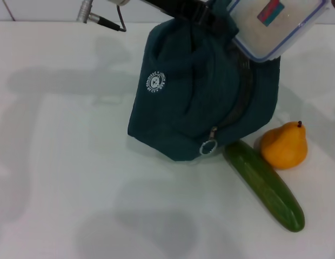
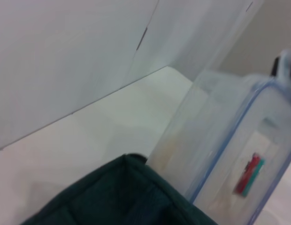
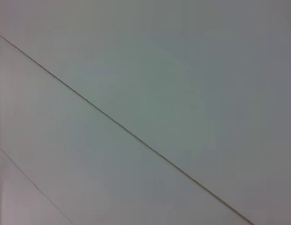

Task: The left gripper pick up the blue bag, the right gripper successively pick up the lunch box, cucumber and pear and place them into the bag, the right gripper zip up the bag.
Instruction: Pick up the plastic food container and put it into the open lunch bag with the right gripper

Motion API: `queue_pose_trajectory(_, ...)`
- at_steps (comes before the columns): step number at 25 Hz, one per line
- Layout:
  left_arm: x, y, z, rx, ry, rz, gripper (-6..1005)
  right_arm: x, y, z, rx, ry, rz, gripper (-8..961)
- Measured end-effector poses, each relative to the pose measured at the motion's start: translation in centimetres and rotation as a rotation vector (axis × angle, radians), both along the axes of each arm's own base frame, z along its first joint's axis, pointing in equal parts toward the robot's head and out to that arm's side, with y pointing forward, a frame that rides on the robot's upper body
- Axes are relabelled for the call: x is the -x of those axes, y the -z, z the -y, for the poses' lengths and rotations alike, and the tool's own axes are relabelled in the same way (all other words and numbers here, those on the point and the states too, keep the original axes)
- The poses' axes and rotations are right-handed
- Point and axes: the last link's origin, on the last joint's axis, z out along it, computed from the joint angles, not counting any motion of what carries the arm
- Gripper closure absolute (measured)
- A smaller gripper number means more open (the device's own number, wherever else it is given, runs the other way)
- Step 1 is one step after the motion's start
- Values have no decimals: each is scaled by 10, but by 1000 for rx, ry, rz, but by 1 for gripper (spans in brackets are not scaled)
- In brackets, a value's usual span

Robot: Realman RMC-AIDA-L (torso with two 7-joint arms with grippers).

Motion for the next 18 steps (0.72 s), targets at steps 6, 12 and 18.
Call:
queue_pose_trajectory(6,-3,-2,0,0,-1,21,963,-3,9,1,30,17,31,848)
queue_pose_trajectory(12,-5,-2,0,9,-4,48,963,-2,15,1,51,27,38,838)
queue_pose_trajectory(18,-7,-1,1,20,-6,68,963,-1,15,-2,47,35,40,829)
